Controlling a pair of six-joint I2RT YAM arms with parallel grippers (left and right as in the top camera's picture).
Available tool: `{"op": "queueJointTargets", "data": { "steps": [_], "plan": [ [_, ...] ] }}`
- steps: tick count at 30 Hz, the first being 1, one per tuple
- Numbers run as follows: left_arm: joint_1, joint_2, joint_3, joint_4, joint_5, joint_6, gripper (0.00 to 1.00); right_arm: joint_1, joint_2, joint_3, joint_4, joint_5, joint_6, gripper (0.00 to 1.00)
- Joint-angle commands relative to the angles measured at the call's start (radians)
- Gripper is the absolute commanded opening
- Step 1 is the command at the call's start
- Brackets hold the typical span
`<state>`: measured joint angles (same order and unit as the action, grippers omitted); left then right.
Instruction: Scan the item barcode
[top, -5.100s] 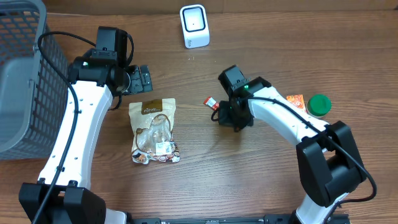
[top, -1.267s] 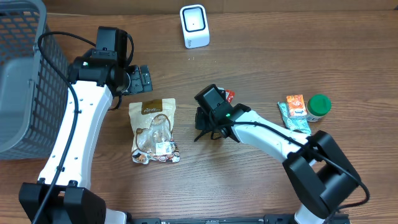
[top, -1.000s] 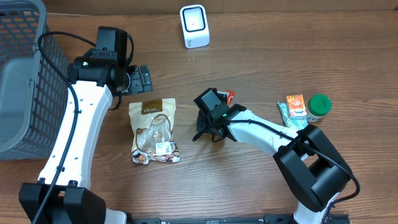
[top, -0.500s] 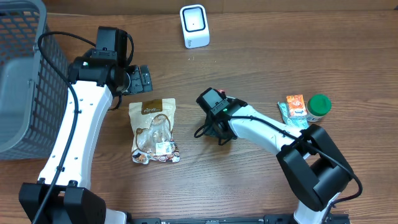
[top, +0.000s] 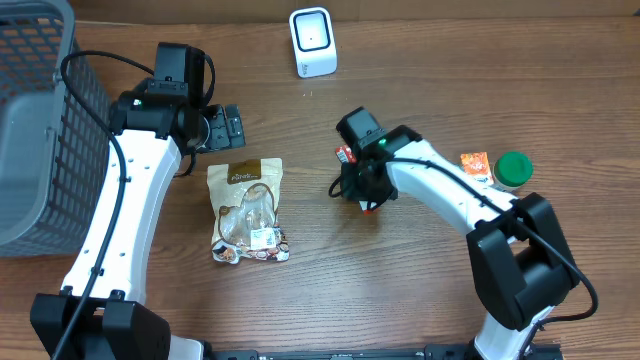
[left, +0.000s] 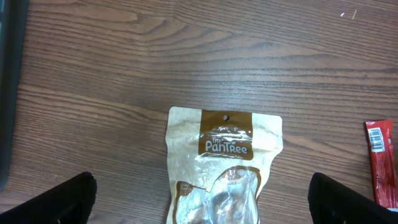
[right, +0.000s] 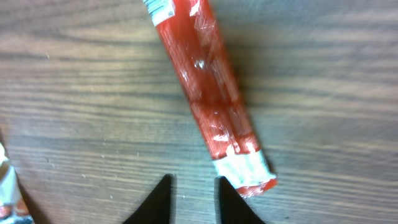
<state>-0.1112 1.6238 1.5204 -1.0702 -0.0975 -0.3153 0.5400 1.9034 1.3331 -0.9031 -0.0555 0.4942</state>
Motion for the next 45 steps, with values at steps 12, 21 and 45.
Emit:
{"op": "queueJointTargets", "data": {
  "steps": [12,21,45],
  "plan": [
    [-0.007,0.006,0.018,0.001,0.005,-0.014,1.00,-0.051,-0.029,-0.057,0.040,-0.013,-0.290,0.31],
    [-0.007,0.006,0.018,0.001,0.005,-0.014,1.00,-0.051,-0.028,-0.147,0.137,-0.013,-0.286,0.31],
    [-0.007,0.006,0.018,0.001,0.005,-0.014,1.00,-0.051,-0.030,-0.108,0.178,0.093,-0.286,0.03]
  ]
}}
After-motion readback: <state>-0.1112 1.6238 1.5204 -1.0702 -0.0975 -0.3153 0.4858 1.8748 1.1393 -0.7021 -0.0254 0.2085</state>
